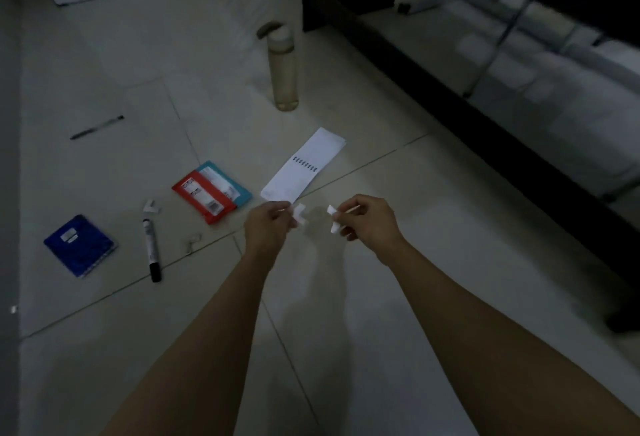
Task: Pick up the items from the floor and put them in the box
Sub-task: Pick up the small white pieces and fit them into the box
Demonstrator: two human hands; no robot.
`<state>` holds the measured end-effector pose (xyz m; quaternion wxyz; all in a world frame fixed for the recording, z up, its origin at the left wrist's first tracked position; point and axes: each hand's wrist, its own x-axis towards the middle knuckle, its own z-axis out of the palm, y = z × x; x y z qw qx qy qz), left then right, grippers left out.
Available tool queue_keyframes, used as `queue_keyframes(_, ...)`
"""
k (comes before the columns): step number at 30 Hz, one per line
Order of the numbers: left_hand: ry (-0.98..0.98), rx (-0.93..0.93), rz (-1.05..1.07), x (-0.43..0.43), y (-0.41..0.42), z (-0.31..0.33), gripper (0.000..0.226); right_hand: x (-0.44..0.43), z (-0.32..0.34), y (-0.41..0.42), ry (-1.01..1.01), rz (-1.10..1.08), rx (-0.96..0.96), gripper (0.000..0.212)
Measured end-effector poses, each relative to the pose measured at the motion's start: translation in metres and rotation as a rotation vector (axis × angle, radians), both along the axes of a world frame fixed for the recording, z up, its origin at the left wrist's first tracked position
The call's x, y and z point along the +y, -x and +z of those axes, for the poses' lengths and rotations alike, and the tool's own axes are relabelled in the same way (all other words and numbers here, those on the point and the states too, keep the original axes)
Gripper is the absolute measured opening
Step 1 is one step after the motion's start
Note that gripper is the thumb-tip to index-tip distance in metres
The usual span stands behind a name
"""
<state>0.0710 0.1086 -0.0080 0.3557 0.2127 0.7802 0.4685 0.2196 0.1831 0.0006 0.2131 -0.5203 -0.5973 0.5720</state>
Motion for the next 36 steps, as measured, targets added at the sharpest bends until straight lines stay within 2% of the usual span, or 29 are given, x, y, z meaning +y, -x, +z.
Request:
queue_keyframes(2,-0.11,-0.187,-0.045,0.003,-0.039,0.032,0.025,-0.005,0.025,-0.039,0.011,-0.043,0.002,0.011)
queue_keyframes(4,-0.139,-0.259,-0.172,0.0,-0.08,0.063,0.024,-0.013,0.051,-0.086,0.02,-0.059,-0.015,0.011)
queue_keyframes(8,-0.012,-0.304,-0.509,-0.001,-0.162,0.112,0.024,-0.031,0.109,-0.196,0.046,0.092,-0.226,0.013)
queue_keyframes(10,0.052,-0.29,-0.681,0.002,-0.213,0.132,0.023,-0.038,0.137,-0.259,0.049,0.097,-0.303,0.013)
queue_keyframes(14,0.071,-0.239,-0.92,0.009,-0.333,0.162,0.019,-0.056,0.174,-0.381,-0.023,-0.101,-0.306,0.017)
queue_keyframes(18,0.108,-0.216,-1.087,0.008,-0.447,0.168,0.014,-0.075,0.187,-0.488,-0.037,-0.277,-0.357,0.008)
queue_keyframes(22,0.03,-0.156,-1.118,0.014,-0.529,0.158,0.022,-0.076,0.182,-0.574,0.005,-0.442,-0.374,0.009)
queue_keyframes(26,-0.037,-0.08,-0.99,0.039,-0.58,0.135,0.025,-0.059,0.156,-0.63,-0.01,-0.613,-0.331,0.013)
queue_keyframes(29,-0.006,-0.026,-0.925,0.067,-0.604,0.114,0.021,-0.04,0.127,-0.657,-0.018,-0.745,-0.283,0.011)
queue_keyframes(31,0.023,0.041,-0.9,0.089,-0.617,0.098,0.018,-0.025,0.107,-0.668,-0.028,-0.815,-0.24,0.02)
queue_keyframes(34,0.077,0.063,-0.856,0.121,-0.633,0.072,0.014,0.002,0.081,-0.673,-0.025,-0.825,-0.206,0.031)
queue_keyframes(36,0.118,0.093,-0.831,0.137,-0.64,0.055,0.014,0.022,0.064,-0.67,-0.027,-0.802,-0.198,0.028)
